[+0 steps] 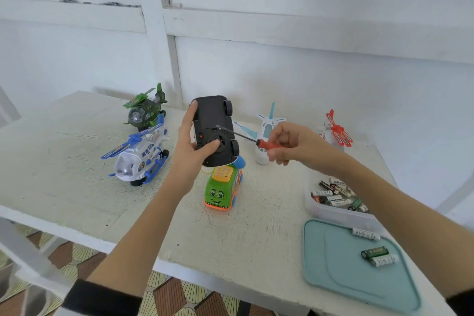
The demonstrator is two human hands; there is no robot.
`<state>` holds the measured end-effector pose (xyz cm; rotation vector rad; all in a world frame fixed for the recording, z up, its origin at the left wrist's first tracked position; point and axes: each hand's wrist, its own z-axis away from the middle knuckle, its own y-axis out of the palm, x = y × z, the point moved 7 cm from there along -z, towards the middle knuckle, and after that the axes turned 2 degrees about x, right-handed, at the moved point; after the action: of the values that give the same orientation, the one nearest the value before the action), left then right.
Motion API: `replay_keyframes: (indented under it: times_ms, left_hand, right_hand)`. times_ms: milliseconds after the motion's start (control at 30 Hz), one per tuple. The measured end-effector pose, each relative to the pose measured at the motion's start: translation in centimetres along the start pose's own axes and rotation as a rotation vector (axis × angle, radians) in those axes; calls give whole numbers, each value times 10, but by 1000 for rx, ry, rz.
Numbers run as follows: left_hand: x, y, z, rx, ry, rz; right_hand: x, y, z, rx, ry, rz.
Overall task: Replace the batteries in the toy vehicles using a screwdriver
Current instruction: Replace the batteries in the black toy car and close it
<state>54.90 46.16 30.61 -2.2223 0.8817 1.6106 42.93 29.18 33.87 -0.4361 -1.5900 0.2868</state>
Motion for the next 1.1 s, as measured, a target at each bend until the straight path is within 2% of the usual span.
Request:
replay_keyframes:
  times_ms: [200, 300, 633, 767, 867, 1100]
  left_hand:
    - [3, -5, 0, -9, 2, -15]
    - [2, -5, 0, -19, 19, -28]
    - [3, -2, 1, -22, 24, -49]
    - [0, -3, 1, -25, 52, -169]
    - [-8, 1, 2, -5, 108, -313]
    - [-12, 6, 0, 18, 154, -402]
  right_hand:
    - [19, -7, -1, -316, -85, 118]
    - [19, -10, 1, -396, -88, 144]
    - [14, -11, -3, -439, -41, 204]
    - [10, -13, -6, -442, -33, 217]
    - [14, -15, -6, -451, -62, 274]
    - [45, -10, -5, -426, -180, 428]
